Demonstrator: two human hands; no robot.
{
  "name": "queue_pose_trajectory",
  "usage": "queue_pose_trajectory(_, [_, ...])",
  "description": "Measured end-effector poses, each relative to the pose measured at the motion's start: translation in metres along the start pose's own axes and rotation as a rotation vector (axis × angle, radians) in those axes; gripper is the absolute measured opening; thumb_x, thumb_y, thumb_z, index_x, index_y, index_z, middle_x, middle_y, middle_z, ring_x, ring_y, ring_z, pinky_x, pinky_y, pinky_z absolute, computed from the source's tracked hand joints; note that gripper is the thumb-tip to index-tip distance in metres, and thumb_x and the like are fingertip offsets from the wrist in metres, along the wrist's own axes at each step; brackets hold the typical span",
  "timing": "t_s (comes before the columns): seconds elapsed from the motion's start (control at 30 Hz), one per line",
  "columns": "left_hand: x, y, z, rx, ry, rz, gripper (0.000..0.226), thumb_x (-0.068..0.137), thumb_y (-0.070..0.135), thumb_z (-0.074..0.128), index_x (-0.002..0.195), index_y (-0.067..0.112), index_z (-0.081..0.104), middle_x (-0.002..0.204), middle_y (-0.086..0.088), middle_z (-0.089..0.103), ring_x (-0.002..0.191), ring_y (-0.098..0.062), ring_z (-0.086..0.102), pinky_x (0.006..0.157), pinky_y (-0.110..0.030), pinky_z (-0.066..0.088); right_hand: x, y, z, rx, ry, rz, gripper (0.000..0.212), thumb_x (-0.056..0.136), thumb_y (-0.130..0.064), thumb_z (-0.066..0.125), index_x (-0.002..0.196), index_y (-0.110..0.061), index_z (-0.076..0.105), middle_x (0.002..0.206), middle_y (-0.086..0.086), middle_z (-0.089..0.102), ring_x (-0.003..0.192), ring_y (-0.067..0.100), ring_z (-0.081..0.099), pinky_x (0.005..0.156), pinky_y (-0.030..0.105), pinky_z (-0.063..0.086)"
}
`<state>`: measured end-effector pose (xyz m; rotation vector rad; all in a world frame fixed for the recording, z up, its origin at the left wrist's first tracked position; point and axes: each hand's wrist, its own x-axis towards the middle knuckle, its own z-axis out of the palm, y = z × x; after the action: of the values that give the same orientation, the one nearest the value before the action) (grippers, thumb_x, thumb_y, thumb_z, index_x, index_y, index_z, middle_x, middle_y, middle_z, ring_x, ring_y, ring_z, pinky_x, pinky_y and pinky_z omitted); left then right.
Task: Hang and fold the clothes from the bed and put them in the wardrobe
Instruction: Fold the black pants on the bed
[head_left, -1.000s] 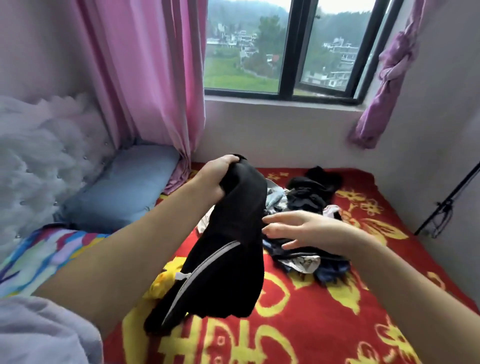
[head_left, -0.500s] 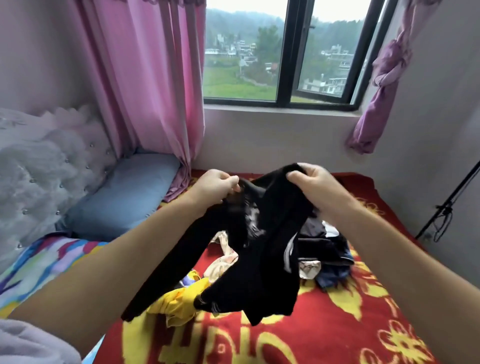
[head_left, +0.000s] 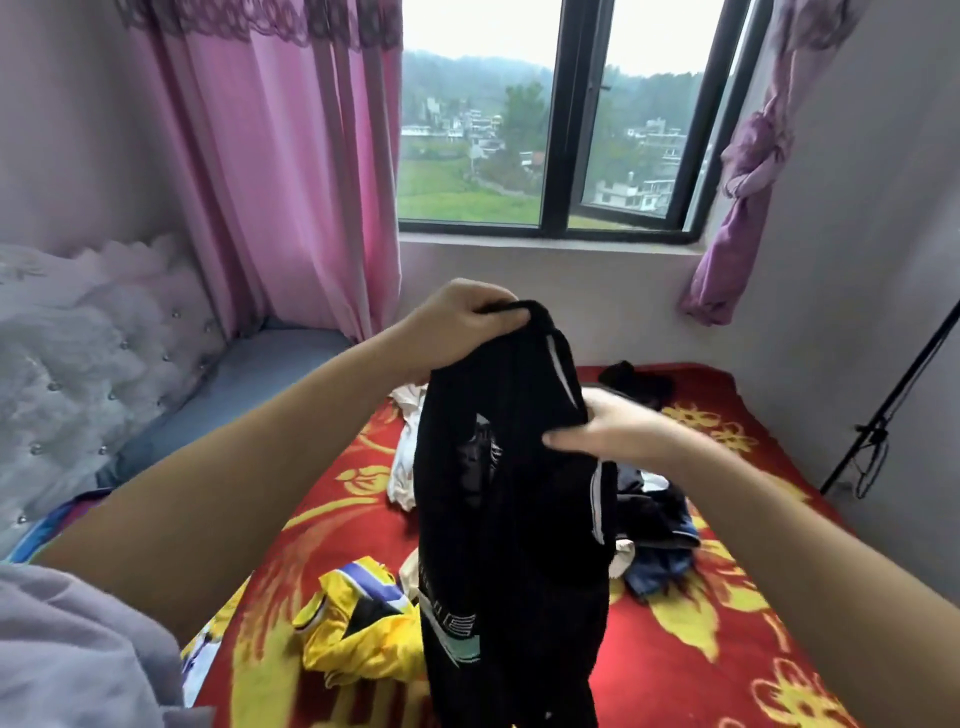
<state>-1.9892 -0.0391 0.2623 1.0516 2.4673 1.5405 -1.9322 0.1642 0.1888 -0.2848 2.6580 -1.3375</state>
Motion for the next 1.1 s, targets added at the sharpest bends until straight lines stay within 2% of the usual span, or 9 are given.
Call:
queue_pose_trajectory(0.17, [0.001, -0.030, -0.043, -0.109, 0.219, -0.088, 0.009, 0.091, 0.020, 0.064, 0.087, 0.018, 0.072, 0.078, 0.001, 0.071, 0.072, -0.012, 0.067, 0.072, -0.026, 0.056, 0.000, 0.079, 0.023, -0.022, 0.098, 0.311, 0.006, 0.090, -0.013, 0.061, 0.091, -0.017, 0.064, 0.079, -0.006, 0.063, 0.076, 0.008, 0.059, 0.060, 0.017, 0.045])
queue_pose_trajectory(0.3, [-0.017, -0.063, -0.065, -0.250, 0.331, -0.142, 0.010, 0.091, 0.017, 0.063, 0.091, 0.015, 0.073, 0.075, 0.001, 0.073, 0.065, -0.010, 0.068, 0.060, -0.020, 0.055, 0.006, 0.093, 0.002, -0.229, 0.211, 0.361, 0.023, 0.085, -0.001, 0.053, 0.066, -0.013, 0.059, 0.058, -0.004, 0.057, 0.055, 0.010, 0.050, 0.051, 0.018, 0.040])
queue_pose_trajectory(0.5, [-0.045, -0.093, -0.090, -0.232, 0.168, -0.291, 0.015, 0.082, 0.028, 0.070, 0.088, 0.014, 0.076, 0.078, 0.000, 0.074, 0.064, -0.008, 0.069, 0.055, -0.016, 0.052, 0.018, 0.050, -0.050, -0.023, 0.499, 0.201, 0.035, 0.075, 0.017, 0.033, 0.057, -0.009, 0.046, 0.058, 0.006, 0.038, 0.058, 0.017, 0.033, 0.050, 0.027, 0.021])
queue_pose_trajectory(0.6, [-0.051, -0.087, -0.103, -0.177, 0.067, -0.310, 0.025, 0.074, 0.037, 0.073, 0.086, 0.015, 0.076, 0.078, -0.002, 0.074, 0.064, -0.009, 0.069, 0.055, -0.016, 0.052, 0.016, -0.007, -0.088, 0.045, 0.552, 0.061, 0.030, 0.072, 0.014, 0.032, 0.065, -0.005, 0.055, 0.060, 0.010, 0.046, 0.053, 0.020, 0.044, 0.048, 0.026, 0.031])
queue_pose_trajectory(0.7, [-0.043, -0.073, -0.128, -0.348, 0.227, -0.237, 0.025, 0.070, 0.037, 0.074, 0.084, 0.017, 0.077, 0.078, -0.004, 0.075, 0.060, -0.009, 0.069, 0.053, -0.018, 0.054, 0.001, -0.052, -0.129, 0.139, 0.322, 0.009, 0.018, 0.077, -0.022, 0.058, 0.084, -0.007, 0.066, 0.080, 0.013, 0.068, 0.069, 0.021, 0.064, 0.070, 0.030, 0.049])
queue_pose_trajectory(0.77, [-0.039, -0.066, -0.144, -0.383, 0.298, -0.209, 0.024, 0.071, 0.035, 0.073, 0.085, 0.016, 0.077, 0.079, -0.004, 0.075, 0.060, -0.009, 0.069, 0.054, -0.019, 0.054, -0.012, -0.064, -0.149, 0.036, 0.043, 0.094, 0.050, 0.071, -0.043, 0.074, 0.100, -0.003, 0.066, 0.101, 0.023, 0.066, 0.087, 0.035, 0.060, 0.087, 0.045, 0.044])
queue_pose_trajectory(0.87, [-0.038, -0.062, -0.149, -0.308, 0.226, -0.255, 0.023, 0.070, 0.034, 0.073, 0.085, 0.017, 0.078, 0.077, -0.003, 0.074, 0.060, -0.010, 0.069, 0.053, -0.019, 0.054, -0.021, -0.058, -0.150, -0.028, -0.133, 0.170, 0.044, 0.070, -0.026, 0.083, 0.105, -0.004, 0.068, 0.107, 0.021, 0.069, 0.089, 0.032, 0.069, 0.078, 0.038, 0.057])
queue_pose_trajectory(1.0, [-0.039, -0.065, -0.137, -0.395, 0.170, -0.311, 0.034, 0.068, 0.035, 0.075, 0.094, 0.013, 0.076, 0.084, -0.006, 0.075, 0.066, -0.013, 0.071, 0.056, -0.022, 0.056, -0.019, -0.040, -0.141, 0.160, 0.148, 0.096, 0.040, 0.074, -0.027, 0.070, 0.105, -0.002, 0.069, 0.093, 0.013, 0.074, 0.071, 0.019, 0.072, 0.060, 0.025, 0.058])
queue_pose_trajectory(1.1, [-0.033, -0.065, -0.117, -0.463, 0.181, -0.362, 0.021, 0.084, 0.026, 0.066, 0.096, 0.010, 0.075, 0.090, -0.011, 0.074, 0.072, -0.019, 0.072, 0.059, -0.027, 0.058, -0.008, -0.034, -0.120, 0.123, 0.338, 0.131, 0.031, 0.087, -0.027, 0.066, 0.105, -0.003, 0.069, 0.089, 0.012, 0.073, 0.068, 0.019, 0.069, 0.065, 0.029, 0.060])
